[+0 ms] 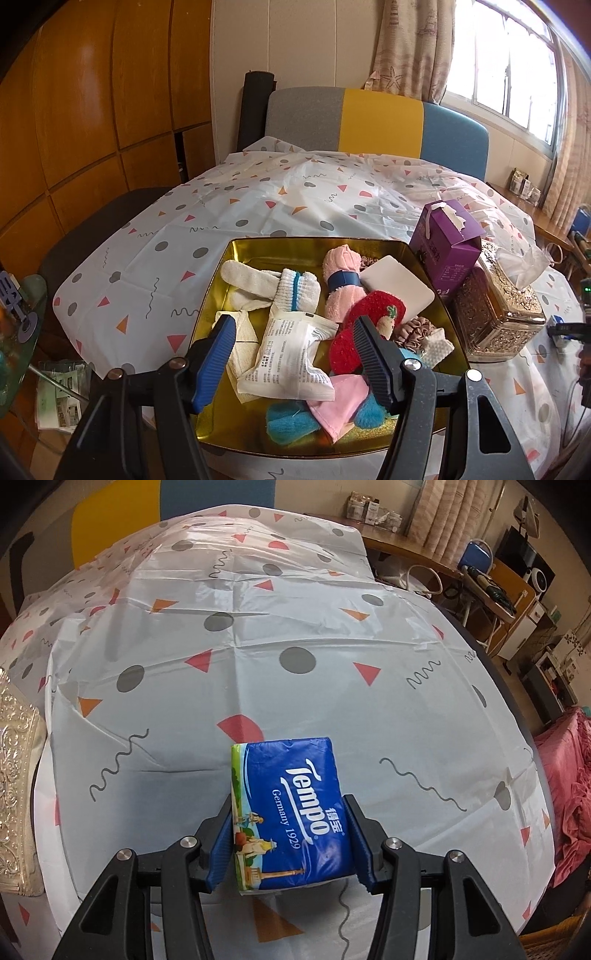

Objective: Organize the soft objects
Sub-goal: 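Carry the blue Tempo tissue pack into the gold tray and release it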

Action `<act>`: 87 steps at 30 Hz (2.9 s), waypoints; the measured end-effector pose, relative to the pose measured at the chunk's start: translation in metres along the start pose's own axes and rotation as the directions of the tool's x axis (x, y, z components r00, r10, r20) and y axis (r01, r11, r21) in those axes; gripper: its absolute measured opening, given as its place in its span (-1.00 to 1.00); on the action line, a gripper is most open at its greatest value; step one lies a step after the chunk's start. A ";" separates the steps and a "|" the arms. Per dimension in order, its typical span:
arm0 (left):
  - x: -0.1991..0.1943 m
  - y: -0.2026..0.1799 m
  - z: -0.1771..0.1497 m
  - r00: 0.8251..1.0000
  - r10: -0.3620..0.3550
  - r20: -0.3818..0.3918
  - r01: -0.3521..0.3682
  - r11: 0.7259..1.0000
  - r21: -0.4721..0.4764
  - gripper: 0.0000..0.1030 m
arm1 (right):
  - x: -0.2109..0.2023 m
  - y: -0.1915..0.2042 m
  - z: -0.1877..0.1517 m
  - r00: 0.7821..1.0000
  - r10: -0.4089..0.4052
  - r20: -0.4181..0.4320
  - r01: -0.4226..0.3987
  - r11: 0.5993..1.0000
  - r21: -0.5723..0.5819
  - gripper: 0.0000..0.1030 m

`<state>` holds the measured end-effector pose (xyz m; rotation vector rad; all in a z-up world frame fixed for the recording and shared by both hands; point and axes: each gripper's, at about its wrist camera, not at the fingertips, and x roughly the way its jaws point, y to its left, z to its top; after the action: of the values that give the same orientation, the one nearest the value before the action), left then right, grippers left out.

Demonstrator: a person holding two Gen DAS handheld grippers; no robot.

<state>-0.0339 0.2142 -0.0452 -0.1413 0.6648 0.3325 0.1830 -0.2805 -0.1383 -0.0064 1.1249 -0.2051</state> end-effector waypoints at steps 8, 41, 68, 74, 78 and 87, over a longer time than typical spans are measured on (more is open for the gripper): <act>0.001 0.000 -0.002 1.000 -0.008 -0.008 0.008 1.000 0.000 0.30 | -0.030 0.036 0.035 0.996 0.074 0.055 -0.071 0.997 -0.043 0.05; 0.012 0.029 -0.009 0.998 0.041 -0.043 -0.044 0.997 -0.068 0.30 | -0.241 0.334 0.027 0.810 0.582 0.071 -0.396 0.633 -0.665 0.05; 0.024 0.049 -0.013 0.994 0.074 -0.076 -0.083 0.990 -0.114 0.34 | -0.116 0.427 -0.088 0.891 0.431 -0.141 -0.402 0.606 -0.686 0.04; 0.020 0.048 -0.010 0.994 0.088 -0.070 -0.096 0.988 -0.118 0.51 | -0.118 0.421 -0.093 0.873 0.472 -0.124 -0.424 0.608 -0.671 0.08; 0.015 0.047 -0.008 0.994 0.095 -0.053 -0.101 0.988 -0.115 0.59 | -0.133 0.409 -0.096 0.854 0.515 -0.081 -0.431 0.611 -0.664 0.39; -0.001 0.030 -0.002 0.994 0.113 0.002 -0.112 0.990 -0.086 0.99 | -0.178 0.360 -0.106 0.821 0.556 0.130 -0.381 0.702 -0.601 0.50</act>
<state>-0.0469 0.2417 -0.0469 -0.1851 0.6531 0.4701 0.0723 0.1126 -0.0638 -0.2550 0.8044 0.5889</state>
